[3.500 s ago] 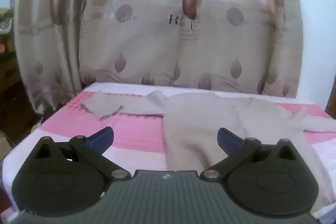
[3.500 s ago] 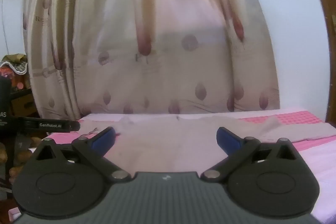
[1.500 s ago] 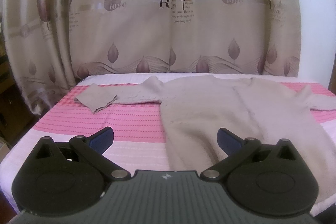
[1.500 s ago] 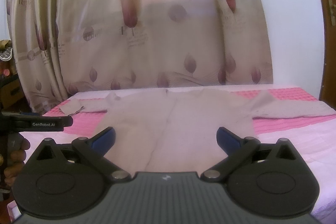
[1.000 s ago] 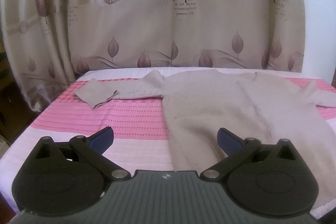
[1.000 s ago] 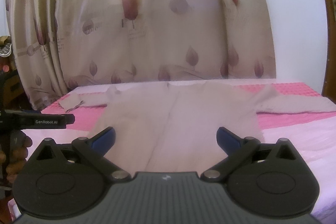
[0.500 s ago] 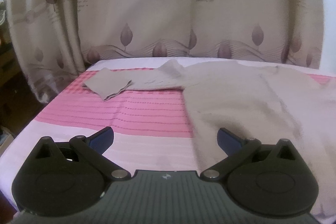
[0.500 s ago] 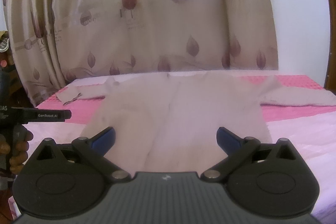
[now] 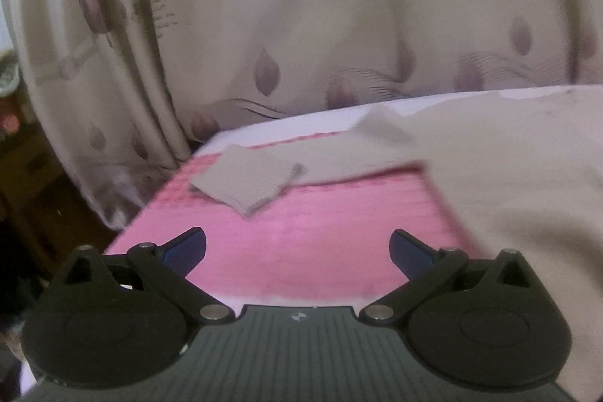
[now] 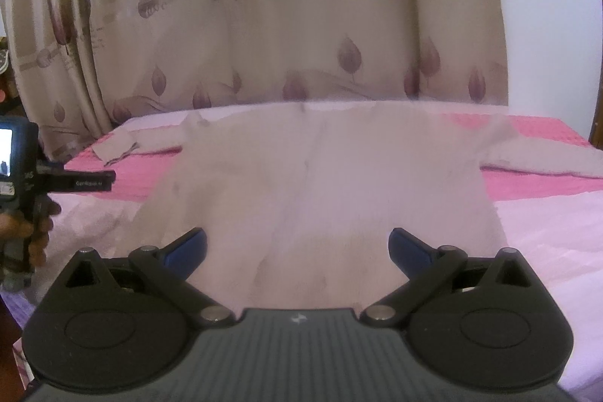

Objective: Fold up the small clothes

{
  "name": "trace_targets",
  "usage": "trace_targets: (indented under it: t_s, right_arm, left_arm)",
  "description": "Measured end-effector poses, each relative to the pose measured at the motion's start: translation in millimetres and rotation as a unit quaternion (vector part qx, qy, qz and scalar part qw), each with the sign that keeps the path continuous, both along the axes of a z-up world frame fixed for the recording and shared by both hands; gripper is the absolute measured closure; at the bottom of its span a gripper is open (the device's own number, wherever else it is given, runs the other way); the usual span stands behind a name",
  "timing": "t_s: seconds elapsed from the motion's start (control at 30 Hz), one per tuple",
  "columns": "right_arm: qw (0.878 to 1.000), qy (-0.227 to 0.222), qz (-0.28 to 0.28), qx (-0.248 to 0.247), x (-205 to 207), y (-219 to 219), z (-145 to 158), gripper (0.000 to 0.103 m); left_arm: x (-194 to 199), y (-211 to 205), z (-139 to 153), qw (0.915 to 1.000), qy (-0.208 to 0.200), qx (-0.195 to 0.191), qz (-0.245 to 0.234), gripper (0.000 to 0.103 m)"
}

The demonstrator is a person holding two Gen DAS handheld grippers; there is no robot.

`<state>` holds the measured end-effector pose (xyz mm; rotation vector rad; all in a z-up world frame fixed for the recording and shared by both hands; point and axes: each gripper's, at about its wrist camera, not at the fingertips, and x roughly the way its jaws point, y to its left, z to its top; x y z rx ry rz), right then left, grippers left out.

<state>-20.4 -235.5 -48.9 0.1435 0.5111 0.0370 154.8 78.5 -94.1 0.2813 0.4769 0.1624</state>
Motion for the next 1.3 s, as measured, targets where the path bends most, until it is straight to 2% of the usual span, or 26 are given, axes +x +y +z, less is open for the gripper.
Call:
trace_targets:
  t_s: [0.2, 0.27, 0.43, 0.47, 0.5, 0.53, 0.57, 0.6, 0.7, 0.8, 0.9, 1.0, 1.07, 1.17, 1.23, 1.27, 1.3]
  right_arm:
    - [1.000, 0.025, -0.005, 0.002, 12, 0, -13, 0.000]
    - [0.999, 0.033, -0.006, 0.002, 15, 0, -17, 0.000]
    - [0.999, 0.049, -0.010, -0.001, 23, 1, -23, 0.000]
    - [0.999, 0.051, -0.011, 0.000, 24, 1, -23, 0.000]
    - [0.998, 0.054, -0.011, 0.001, 25, 1, -25, 0.000]
    - [0.998, 0.057, -0.010, 0.001, 27, 1, -26, 0.000]
    - [0.998, 0.061, -0.010, 0.001, 29, 1, -27, 0.000]
    - [0.998, 0.064, -0.009, 0.001, 30, 2, -28, 0.000]
    - [0.998, 0.070, -0.008, -0.001, 33, 4, -31, 0.000]
    - [0.997, 0.072, -0.008, -0.005, 33, 4, -30, 0.000]
    - [0.997, 0.072, -0.012, -0.007, 34, 3, -29, 0.000]
    - [0.997, 0.076, -0.015, -0.006, 36, 3, -31, 0.000]
    - [0.997, 0.079, -0.015, -0.005, 37, 4, -33, 0.000]
    - [0.996, 0.084, -0.011, -0.007, 38, 5, -35, 0.000]
    - [0.996, 0.084, -0.009, -0.008, 39, 5, -34, 0.000]
    - [0.996, 0.083, -0.008, -0.008, 38, 4, -34, 0.000]
    - [0.997, 0.083, -0.010, -0.007, 37, 3, -33, 0.000]
  left_arm:
    - [62, 32, -13, 0.9987, 0.008, 0.047, 0.014, 0.023]
    - [80, 43, -18, 0.9980, 0.016, 0.058, 0.019, 0.024]
    - [104, 61, -27, 0.9969, 0.043, 0.064, -0.012, 0.025]
    - [107, 62, -27, 0.9967, 0.044, 0.065, -0.021, 0.033]
    - [110, 63, -28, 0.9962, 0.048, 0.066, -0.028, 0.051]
    - [116, 66, -29, 0.9957, 0.055, 0.066, -0.034, 0.061]
    - [120, 69, -30, 0.9955, 0.062, 0.059, -0.039, 0.083]
    - [124, 71, -32, 0.9956, 0.068, 0.052, -0.039, 0.088]
    - [130, 88, -27, 0.9978, 0.060, 0.018, -0.022, 0.090]
    - [133, 112, -12, 0.9990, 0.037, -0.018, 0.016, 0.091]
    - [142, 143, 6, 0.9966, 0.022, -0.050, 0.062, 0.091]
    - [158, 177, 19, 0.9894, 0.016, -0.069, 0.127, 0.091]
    - [169, 201, 22, 0.9806, 0.020, -0.088, 0.174, 0.091]
    - [184, 228, 20, 0.9712, 0.029, -0.080, 0.222, 0.089]
    - [182, 234, 19, 0.9684, 0.023, -0.059, 0.241, 0.080]
    - [180, 234, 19, 0.9672, 0.018, -0.045, 0.249, 0.070]
    - [177, 234, 19, 0.9636, 0.015, -0.034, 0.265, 0.049]
